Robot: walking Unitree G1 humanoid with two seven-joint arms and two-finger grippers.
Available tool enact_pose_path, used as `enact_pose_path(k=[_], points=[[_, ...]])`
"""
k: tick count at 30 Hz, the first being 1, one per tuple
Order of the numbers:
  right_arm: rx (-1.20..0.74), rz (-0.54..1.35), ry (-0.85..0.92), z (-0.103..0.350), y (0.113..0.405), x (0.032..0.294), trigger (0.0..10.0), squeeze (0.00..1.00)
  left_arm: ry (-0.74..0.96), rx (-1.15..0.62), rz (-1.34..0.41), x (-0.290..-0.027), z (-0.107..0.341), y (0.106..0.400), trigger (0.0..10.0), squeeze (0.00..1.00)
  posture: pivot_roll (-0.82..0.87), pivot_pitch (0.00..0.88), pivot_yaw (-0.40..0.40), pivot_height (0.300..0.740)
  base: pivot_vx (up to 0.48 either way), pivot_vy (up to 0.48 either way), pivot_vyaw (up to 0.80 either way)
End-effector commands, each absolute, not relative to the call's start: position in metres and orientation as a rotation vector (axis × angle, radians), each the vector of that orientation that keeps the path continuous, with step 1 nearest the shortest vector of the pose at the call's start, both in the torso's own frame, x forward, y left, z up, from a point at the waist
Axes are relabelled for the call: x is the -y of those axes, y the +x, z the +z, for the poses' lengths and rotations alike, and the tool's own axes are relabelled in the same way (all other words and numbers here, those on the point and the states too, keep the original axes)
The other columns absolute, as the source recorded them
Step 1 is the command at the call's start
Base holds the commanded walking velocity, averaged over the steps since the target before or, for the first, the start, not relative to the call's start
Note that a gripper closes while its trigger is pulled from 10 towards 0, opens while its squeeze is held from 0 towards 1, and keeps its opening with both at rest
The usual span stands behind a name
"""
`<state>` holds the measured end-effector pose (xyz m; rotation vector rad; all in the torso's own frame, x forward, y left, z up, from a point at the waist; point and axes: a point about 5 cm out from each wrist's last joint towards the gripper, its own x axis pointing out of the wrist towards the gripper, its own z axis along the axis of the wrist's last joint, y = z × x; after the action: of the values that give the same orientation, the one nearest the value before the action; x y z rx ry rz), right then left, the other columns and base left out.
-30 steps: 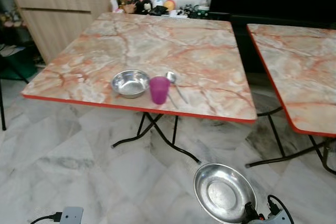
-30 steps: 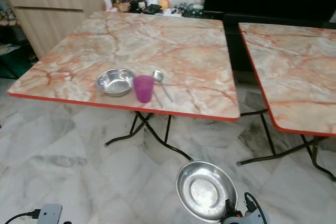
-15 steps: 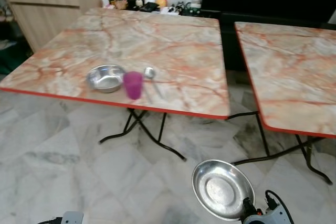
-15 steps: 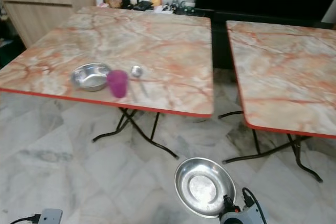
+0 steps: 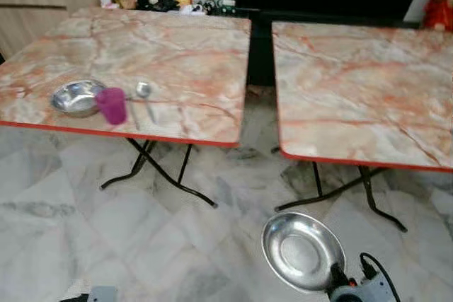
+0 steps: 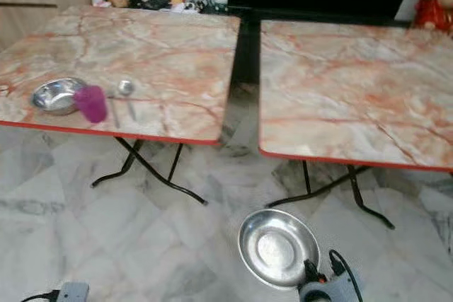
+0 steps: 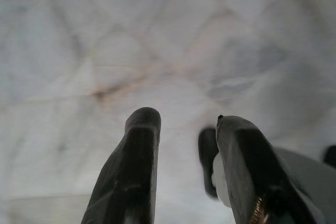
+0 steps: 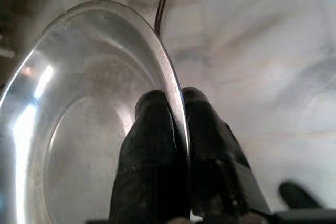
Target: Setting the table
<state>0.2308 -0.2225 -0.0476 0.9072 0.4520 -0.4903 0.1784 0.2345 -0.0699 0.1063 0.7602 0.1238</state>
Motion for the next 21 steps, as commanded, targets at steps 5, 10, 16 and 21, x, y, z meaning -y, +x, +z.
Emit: enact_pose_path(k=[5,10,16,21], points=[[-0.403,-0.507,0.933,-0.042,0.238,0.224,10.0,0.0,0.118,-0.777,0.133,-0.239,-0.071,0.174,10.0,0.0,0.07,0.14,-0.04,0.74,0.0,-0.39,0.0],[-0.324,-0.507,0.985,-0.034,0.247,0.226,10.0,0.0,0.121,-0.783,0.14,-0.239,-0.072,0.173,10.0,0.0,0.06,0.139,-0.044,0.74,0.0,-0.063,0.0],[-0.199,-0.463,1.044,-0.019,0.262,0.224,10.0,0.0,0.124,-0.783,0.167,-0.244,-0.071,0.171,10.0,0.0,0.06,0.142,-0.055,0.74,0.0,0.0,0.0],[-0.145,-0.419,1.025,-0.016,0.263,0.221,10.0,0.0,0.123,-0.79,0.174,-0.245,-0.073,0.166,10.0,0.0,0.06,0.141,-0.07,0.74,0.0,0.0,0.0]])
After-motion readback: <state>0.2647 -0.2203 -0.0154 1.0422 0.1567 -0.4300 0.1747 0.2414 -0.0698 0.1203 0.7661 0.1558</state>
